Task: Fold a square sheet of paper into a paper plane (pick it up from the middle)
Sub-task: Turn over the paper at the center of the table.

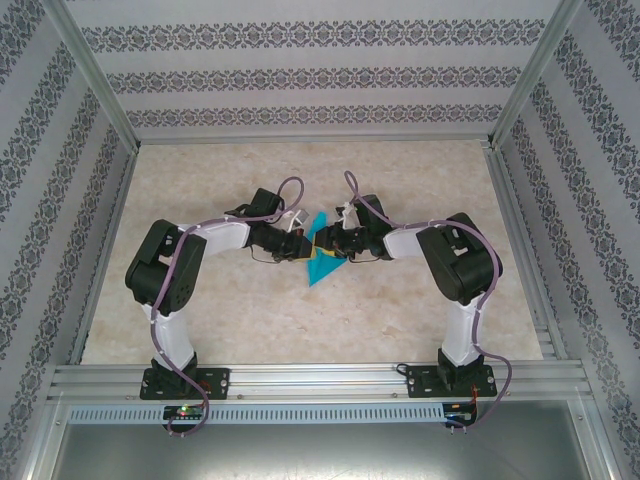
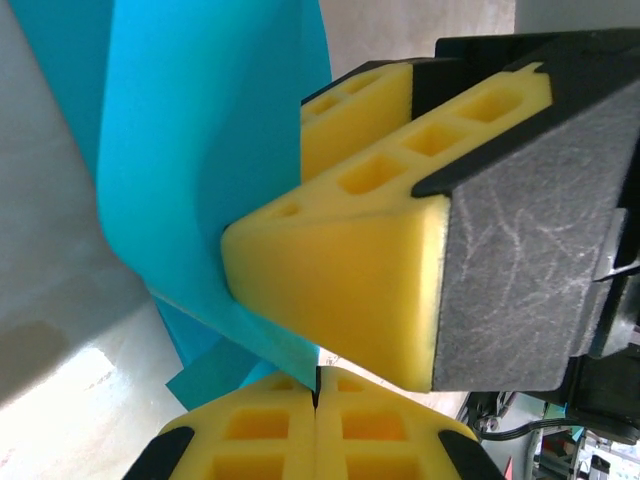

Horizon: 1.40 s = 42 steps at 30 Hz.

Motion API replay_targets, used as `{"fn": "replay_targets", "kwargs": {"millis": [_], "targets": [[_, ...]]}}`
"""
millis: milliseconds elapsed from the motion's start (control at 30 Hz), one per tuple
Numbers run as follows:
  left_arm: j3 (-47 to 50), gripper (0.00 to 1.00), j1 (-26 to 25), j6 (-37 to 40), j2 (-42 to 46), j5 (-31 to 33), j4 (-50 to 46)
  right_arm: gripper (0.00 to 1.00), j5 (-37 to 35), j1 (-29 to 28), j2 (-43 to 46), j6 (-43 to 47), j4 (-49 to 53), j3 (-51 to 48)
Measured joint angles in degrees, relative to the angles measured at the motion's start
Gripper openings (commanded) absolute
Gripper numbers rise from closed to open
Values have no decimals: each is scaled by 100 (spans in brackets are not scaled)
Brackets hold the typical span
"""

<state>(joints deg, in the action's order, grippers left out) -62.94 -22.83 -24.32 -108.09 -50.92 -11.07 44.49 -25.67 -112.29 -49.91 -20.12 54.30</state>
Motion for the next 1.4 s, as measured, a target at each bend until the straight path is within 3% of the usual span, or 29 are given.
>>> {"fn": "replay_targets", "kwargs": {"millis": [167,467,733,1000,1400], "targets": [[57,4,57,-17,4,-11,2,26,2,2,0,-70,-39,-7],[59,23,83,-39,181,-116,-4,16,63,2,28,-122,-118,-11],[59,34,83,-26,494,-55,-87,16,66,2,192,-122,-120,-46],[59,49,83,-13,898,413,-540,16,63,2,332,-122,-118,-85],[741,54,83,-457,1508,782,-509,21,61,0,599,-140,-116,-136]]}}
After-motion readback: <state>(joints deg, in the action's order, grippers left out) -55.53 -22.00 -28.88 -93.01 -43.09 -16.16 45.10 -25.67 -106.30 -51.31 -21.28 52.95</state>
